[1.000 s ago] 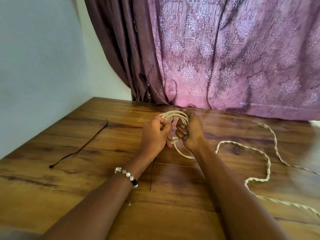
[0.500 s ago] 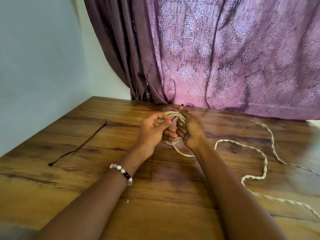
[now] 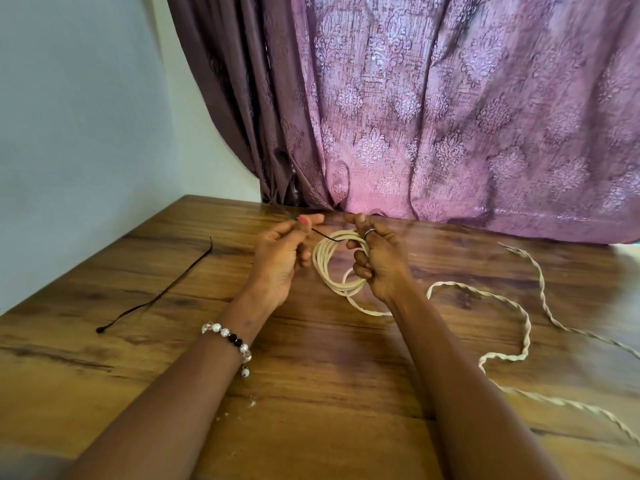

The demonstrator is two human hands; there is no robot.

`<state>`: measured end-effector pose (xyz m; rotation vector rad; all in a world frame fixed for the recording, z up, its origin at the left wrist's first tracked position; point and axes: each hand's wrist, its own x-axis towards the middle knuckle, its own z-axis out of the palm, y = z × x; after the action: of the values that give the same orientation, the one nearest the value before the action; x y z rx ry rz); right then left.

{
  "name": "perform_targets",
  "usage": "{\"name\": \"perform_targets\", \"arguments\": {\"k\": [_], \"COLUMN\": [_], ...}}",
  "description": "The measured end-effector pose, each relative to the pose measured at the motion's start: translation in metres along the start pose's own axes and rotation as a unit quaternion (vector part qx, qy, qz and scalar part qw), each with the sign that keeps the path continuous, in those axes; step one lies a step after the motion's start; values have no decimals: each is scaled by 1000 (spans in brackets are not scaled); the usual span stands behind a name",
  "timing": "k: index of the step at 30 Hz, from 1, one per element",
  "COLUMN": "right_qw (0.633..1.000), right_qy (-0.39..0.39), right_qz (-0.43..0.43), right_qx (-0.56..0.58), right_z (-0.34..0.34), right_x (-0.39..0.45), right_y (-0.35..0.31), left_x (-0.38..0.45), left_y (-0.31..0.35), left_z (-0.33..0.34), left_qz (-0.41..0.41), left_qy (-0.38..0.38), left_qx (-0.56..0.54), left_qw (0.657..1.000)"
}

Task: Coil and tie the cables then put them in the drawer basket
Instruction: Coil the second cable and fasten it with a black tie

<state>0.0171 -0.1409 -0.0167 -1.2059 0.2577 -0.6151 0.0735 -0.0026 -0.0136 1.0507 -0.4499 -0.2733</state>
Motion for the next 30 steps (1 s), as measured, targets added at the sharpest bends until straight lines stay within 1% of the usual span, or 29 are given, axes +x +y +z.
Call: {"name": "perform_targets", "arguments": {"k": [2,5,9,12,16,20,22,24,26,28,30], "right_qw": [1000,999,999,999,999,999,999,999,999,1000,999], "right_qy": [1,-5,-7,6,6,21,31,30,23,9,-12], "right_qz": [-7,-15,-16,-20,-20,-28,-25,-23,-24,-28,-33], "right_qx": [-14,-31,-45,-35,-32,-26,-18,-10,-9,-11,-15], "right_z": [2,4,5,5,5,4,3,0,-2,-1,2], "right_x": [-2,-5,-5,-7,-8,-7,-6,-6,-6,-8,-10], "right_y": [-1,-2,-1,-2,-3,-2,-2,-3,-3,-4,-5], "left_x": [3,8,11,12,14,15,14,11,5,-3,-11], "left_y": [5,13,23,29,31,32,33,34,34,31,24], "left_z": [-5,-10,-19,-25,-30,-35,-34,-31,-24,-13,-2], "left_qz": [2,-6,-13,-15,-29,-39,-53,-69,-81,-80,-76], "left_qy": [34,73,91,103,116,109,91,43,-14,-52,-72], "left_qx": [-16,-76,-157,-209,-228,-232,-232,-219,-177,-73,51], "left_qw": [999,994,983,972,966,966,967,972,981,993,993]}}
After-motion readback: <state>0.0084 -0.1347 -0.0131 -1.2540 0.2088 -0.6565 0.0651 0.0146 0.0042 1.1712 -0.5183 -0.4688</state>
